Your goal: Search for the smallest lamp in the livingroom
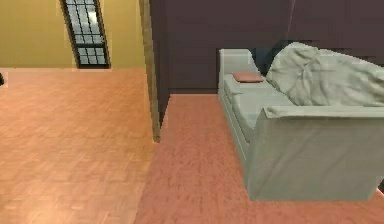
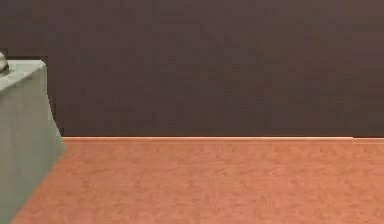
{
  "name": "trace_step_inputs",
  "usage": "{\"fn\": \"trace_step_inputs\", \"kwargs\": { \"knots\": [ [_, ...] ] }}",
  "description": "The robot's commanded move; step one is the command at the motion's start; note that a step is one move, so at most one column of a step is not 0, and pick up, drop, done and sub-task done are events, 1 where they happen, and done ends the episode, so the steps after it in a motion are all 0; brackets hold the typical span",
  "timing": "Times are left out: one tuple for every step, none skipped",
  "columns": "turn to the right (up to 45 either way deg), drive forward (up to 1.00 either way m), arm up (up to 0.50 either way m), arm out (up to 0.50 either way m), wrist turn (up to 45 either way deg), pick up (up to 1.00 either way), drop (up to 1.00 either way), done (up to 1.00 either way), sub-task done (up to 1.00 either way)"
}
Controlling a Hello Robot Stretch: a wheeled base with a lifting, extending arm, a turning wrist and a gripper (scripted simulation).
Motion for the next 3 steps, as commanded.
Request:
{"fn": "trace_step_inputs", "kwargs": {
  "knots": [
    [0.0,0.50,0.00,0.00,0.0,0.00,0.00,0.00,0.00],
    [-36.0,0.00,0.00,0.00,0.0,0.00,0.00,0.00,0.00],
    [0.0,0.10,0.00,0.00,0.0,0.00,0.00,0.00,0.00]
  ]
}}
